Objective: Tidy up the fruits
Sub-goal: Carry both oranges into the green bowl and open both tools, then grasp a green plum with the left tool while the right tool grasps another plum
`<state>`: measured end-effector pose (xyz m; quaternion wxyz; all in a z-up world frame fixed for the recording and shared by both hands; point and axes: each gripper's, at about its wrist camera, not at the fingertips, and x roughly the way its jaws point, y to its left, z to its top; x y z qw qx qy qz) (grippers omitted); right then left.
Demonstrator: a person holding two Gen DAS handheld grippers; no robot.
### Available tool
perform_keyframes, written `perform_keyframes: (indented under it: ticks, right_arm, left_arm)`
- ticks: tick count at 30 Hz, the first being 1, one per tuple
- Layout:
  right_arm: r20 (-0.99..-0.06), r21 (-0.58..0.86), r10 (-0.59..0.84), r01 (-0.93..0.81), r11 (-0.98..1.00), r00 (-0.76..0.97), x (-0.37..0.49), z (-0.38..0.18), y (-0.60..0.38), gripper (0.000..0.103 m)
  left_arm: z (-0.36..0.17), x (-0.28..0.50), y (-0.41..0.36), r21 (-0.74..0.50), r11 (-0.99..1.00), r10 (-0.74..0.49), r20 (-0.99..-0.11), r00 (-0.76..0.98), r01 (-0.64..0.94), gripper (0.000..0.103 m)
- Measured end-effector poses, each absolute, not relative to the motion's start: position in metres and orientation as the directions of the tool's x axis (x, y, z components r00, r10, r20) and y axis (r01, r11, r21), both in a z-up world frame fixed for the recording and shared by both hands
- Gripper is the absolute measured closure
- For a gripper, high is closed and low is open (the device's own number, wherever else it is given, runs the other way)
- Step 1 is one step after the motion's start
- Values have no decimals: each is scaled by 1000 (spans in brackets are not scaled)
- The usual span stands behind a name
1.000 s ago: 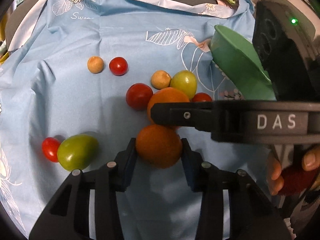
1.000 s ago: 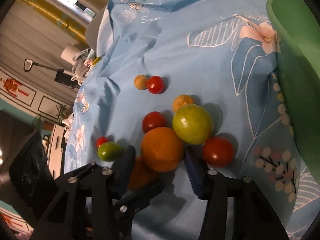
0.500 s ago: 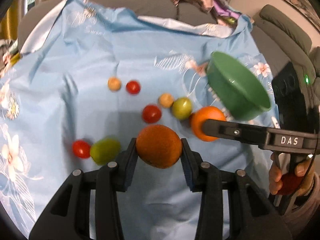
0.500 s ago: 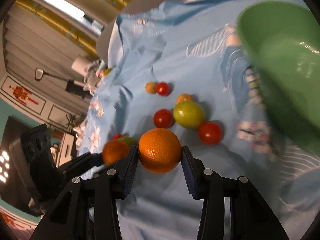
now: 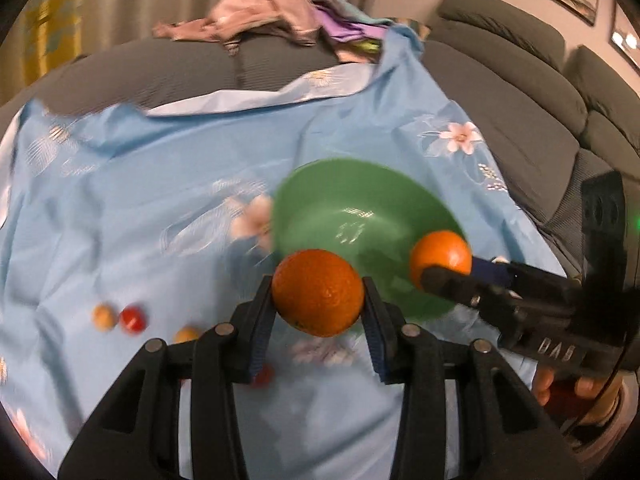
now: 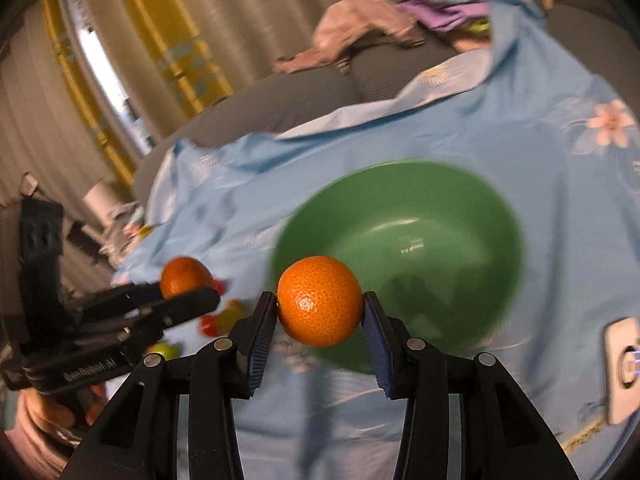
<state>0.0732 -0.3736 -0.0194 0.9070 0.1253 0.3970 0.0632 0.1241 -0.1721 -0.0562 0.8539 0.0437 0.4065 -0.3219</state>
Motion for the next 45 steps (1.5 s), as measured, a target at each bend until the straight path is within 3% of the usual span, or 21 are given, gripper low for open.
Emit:
perform_keyframes:
  ticks: [12, 18, 20, 23, 31, 38, 45]
  right_arm:
    - [-738, 68, 17, 48, 997, 675, 75, -29, -398, 58]
    - [-736, 35, -4, 44, 998, 677, 71, -30, -398, 58]
    - [-731, 23, -20, 53, 998, 683, 71, -28, -398, 57]
    - [-728, 10, -33, 58, 998, 685, 69, -25, -398, 57]
    - [-711, 47, 8, 37, 998, 703, 52, -15, -387, 57]
    - [-691, 144, 153, -73, 987, 706, 31, -5, -369, 57]
    - [-712, 157, 211, -141, 977, 669, 22, -8, -347, 57]
  left_arm:
    - [-79, 156, -246, -104, 764, -454, -788, 415, 637, 61]
    - [-90, 155, -257, -69, 765, -413, -815, 406, 640, 60]
    - [-88, 154, -256, -62, 767, -412, -810, 417, 638, 57]
    - [-84, 152, -252, -65, 775, -418, -799, 432, 629, 41]
    - [-62, 130, -207, -123, 809, -450, -759, 470, 575, 22]
    - [-55, 94, -133, -83, 884, -354, -760, 545, 460, 18]
    - [-59, 57, -48, -8, 948, -210, -764, 611, 317, 18]
